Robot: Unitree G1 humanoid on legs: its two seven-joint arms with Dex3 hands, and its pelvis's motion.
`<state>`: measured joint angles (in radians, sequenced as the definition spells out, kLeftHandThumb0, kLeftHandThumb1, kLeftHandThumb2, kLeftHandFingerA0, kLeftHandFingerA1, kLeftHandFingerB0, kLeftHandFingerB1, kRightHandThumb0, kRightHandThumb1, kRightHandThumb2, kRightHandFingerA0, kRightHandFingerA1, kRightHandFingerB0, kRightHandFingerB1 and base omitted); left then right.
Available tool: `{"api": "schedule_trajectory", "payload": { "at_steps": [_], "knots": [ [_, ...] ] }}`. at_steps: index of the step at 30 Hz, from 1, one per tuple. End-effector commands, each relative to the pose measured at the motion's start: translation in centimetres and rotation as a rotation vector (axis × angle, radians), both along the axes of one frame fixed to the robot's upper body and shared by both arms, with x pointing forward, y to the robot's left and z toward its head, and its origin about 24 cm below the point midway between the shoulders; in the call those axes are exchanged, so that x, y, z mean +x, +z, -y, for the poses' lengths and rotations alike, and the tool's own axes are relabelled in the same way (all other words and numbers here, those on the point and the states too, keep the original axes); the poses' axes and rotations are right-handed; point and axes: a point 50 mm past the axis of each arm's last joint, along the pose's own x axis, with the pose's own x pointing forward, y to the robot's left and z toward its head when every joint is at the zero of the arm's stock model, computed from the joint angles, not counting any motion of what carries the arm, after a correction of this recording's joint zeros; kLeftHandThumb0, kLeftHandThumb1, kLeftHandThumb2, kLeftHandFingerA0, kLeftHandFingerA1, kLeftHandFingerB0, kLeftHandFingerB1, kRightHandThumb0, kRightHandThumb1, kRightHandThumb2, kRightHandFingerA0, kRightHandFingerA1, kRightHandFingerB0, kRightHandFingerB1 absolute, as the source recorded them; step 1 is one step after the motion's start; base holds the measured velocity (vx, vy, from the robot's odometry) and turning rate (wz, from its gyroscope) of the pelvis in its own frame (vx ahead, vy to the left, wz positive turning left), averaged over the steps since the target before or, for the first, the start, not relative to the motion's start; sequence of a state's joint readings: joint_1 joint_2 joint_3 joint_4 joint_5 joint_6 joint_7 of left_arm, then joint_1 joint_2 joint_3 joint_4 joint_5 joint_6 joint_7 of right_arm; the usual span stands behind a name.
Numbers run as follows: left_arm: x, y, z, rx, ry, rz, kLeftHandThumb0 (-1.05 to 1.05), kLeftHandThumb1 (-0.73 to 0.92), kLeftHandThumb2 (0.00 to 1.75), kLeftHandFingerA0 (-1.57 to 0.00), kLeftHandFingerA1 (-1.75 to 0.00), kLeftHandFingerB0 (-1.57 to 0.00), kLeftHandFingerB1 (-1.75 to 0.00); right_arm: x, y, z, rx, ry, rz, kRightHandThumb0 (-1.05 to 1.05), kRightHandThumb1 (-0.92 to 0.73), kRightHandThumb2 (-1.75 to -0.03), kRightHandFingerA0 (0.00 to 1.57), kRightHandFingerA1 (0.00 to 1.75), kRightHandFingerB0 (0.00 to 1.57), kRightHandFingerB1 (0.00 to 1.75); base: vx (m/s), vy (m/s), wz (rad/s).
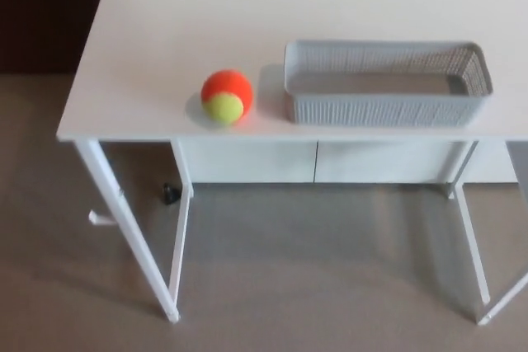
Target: The robot walk towards a table in front and uses its left hand to pickup a tennis ball on the left side and put it in a container on the right hand side
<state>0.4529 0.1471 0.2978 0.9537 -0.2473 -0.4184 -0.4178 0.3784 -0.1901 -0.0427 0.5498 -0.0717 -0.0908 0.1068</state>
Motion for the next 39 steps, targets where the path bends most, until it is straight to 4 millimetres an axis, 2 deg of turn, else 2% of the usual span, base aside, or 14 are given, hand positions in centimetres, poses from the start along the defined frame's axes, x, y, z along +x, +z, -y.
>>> {"api": "schedule_trajectory", "payload": {
  "at_steps": [1, 6, 13, 22, 27, 35, 36, 39],
  "knots": [
    [1.3, 0.4, -0.7, 0.052, -0.018, 0.026, -0.19, 0.46, 0.54, -0.31, -0.38, -0.26, -0.3, 1.0, 0.0, -0.1, 0.006, -0.008, 0.01, -0.05, -0.82, -0.8, 0.02, 0.29, 0.0, 0.18, 0.28, 0.153, -0.23],
    [1.1, 0.7, -0.6, 0.048, -0.007, 0.037, -0.19, 0.46, 0.54, -0.31, -0.38, -0.27, -0.3, 1.1, 0.1, -0.3, 0.007, 0.009, 0.023, -0.02, -0.83, -0.79, 0.01, 0.31, 0.0, 0.18, 0.37, 0.192, -0.24],
    [2.4, 0.8, -0.5, 0.074, -0.041, 0.051, -0.22, 0.46, 0.54, -0.34, -0.38, -0.26, -0.3, 2.5, 0.6, -0.4, -0.009, 0.022, 0.034, -0.06, -0.82, -0.79, 0.01, 0.28, 0.0, 0.19, 0.28, 0.127, 0.05],
    [3.3, 0.9, -0.4, 0.066, -0.029, 0.07, -0.19, 0.47, 0.54, -0.34, -0.38, -0.28, -0.3, 3.7, 0.5, -0.1, -0.054, 0.062, 0.068, -0.03, -0.85, -0.72, 0.04, 0.38, 0.05, 0.22, 0.17, -0.116, 0.08],
    [2.7, 0.9, -0.5, 0.064, -0.031, 0.057, -0.17, 0.47, 0.54, -0.35, -0.39, -0.29, -0.31, 3.1, 0.7, -0.4, -0.064, 0.079, 0.064, -0.01, -0.84, -0.72, 0.05, 0.37, 0.05, 0.21, 0.02, -0.102, -0.03],
    [3.1, 0.9, -0.7, 0.084, -0.039, 0.061, -0.19, 0.47, 0.54, -0.38, -0.4, -0.3, -0.31, 3.8, 1.1, -0.8, -0.062, 0.075, 0.084, 0.0, -0.87, -0.69, 0.06, 0.4, 0.07, 0.21, -0.01, 0.095, 0.02],
    [3.3, 0.9, -0.7, 0.085, -0.038, 0.066, -0.2, 0.47, 0.54, -0.38, -0.4, -0.31, -0.31, 4.0, 1.1, -0.9, -0.061, 0.077, 0.088, 0.0, -0.89, -0.66, 0.06, 0.4, 0.0, 0.3, 0.02, 0.297, -0.39],
    [3.8, 1.0, -0.8, 0.089, -0.05, 0.068, -0.22, 0.48, 0.54, -0.37, -0.39, -0.3, -0.31, 4.5, 1.3, -0.9, -0.062, 0.081, 0.099, 0.01, -0.88, -0.66, 0.06, 0.41, 0.0, 0.3, 0.03, 0.153, 0.06]
  ]
}}
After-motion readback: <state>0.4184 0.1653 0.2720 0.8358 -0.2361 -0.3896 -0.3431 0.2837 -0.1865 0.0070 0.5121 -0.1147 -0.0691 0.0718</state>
